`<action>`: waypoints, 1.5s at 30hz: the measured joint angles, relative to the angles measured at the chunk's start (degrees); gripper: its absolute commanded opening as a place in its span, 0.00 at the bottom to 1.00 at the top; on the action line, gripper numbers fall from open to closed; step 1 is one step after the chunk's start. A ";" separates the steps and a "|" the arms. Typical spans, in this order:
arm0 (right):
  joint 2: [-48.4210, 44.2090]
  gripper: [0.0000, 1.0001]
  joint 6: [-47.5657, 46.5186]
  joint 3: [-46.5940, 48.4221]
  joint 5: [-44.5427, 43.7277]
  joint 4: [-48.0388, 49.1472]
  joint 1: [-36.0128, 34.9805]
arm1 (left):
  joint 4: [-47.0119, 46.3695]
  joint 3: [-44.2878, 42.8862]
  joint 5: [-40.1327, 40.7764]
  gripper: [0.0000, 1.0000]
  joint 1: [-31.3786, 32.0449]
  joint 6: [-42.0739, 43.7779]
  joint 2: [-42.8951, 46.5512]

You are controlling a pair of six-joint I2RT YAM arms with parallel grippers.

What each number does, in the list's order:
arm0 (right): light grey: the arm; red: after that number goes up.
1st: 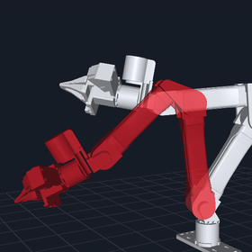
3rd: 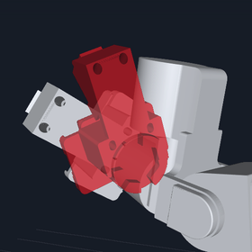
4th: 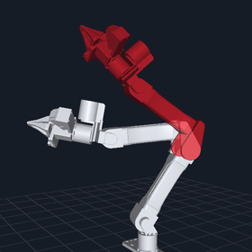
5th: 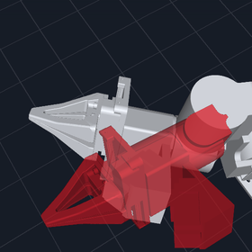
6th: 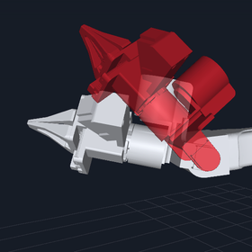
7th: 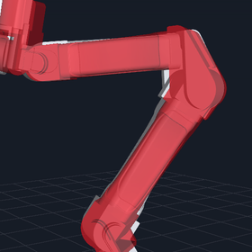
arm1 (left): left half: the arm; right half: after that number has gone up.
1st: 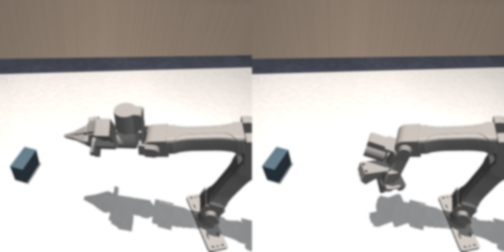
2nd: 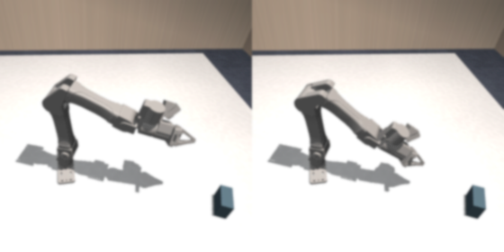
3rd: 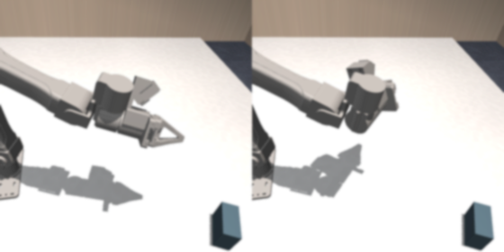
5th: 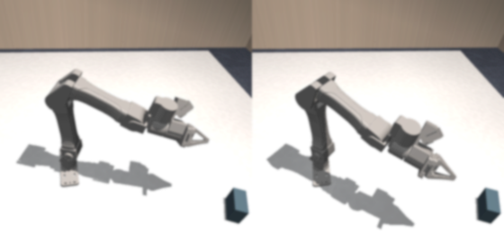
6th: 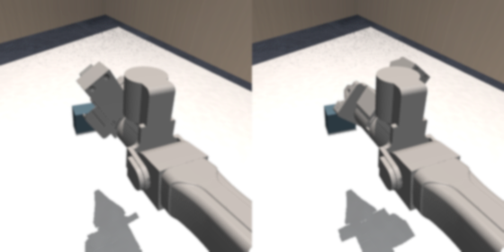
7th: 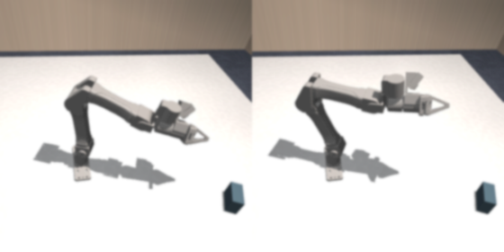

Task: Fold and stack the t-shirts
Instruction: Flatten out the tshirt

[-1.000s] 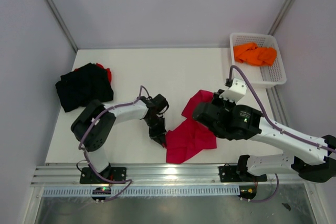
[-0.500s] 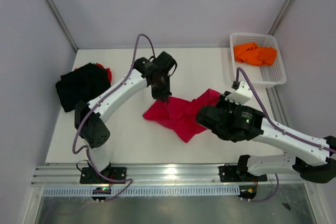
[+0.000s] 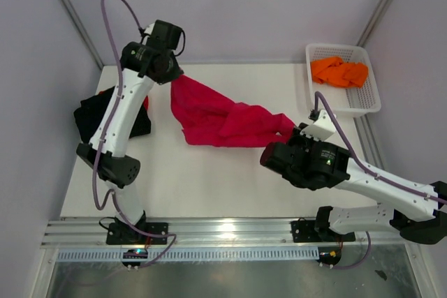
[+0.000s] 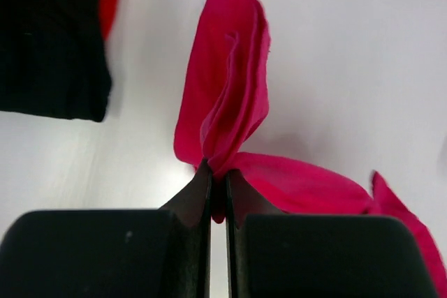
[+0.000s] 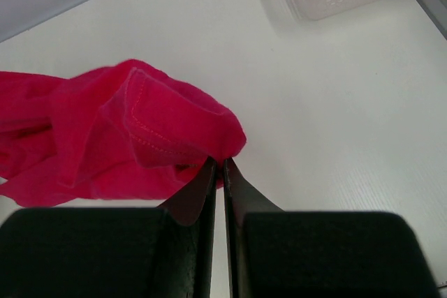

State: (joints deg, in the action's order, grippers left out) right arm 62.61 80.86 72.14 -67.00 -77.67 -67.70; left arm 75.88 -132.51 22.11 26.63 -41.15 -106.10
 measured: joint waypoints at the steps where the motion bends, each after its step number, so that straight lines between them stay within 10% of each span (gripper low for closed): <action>1: 0.00 0.10 -0.22 0.00 -0.13 0.00 0.00 | 0.28 -0.02 1.44 0.00 -1.46 0.07 0.11; 21: 1.16 0.10 -9.46 0.00 -2.38 4.94 1.11 | 2.19 -3.69 20.96 0.04 -5.66 1.14 13.49; 33: 1.14 0.04 -14.56 6.67 -3.30 5.92 1.57 | 2.25 -4.20 16.13 0.00 -5.66 4.44 16.87; 45: -8.26 0.03 -39.30 19.69 1.25 25.14 1.57 | -0.83 -2.01 1.18 0.00 -5.66 9.86 31.89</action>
State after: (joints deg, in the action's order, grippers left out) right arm 54.35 41.56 91.83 -65.76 -52.53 -66.13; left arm 75.05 -134.52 23.29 20.97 -31.29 -74.22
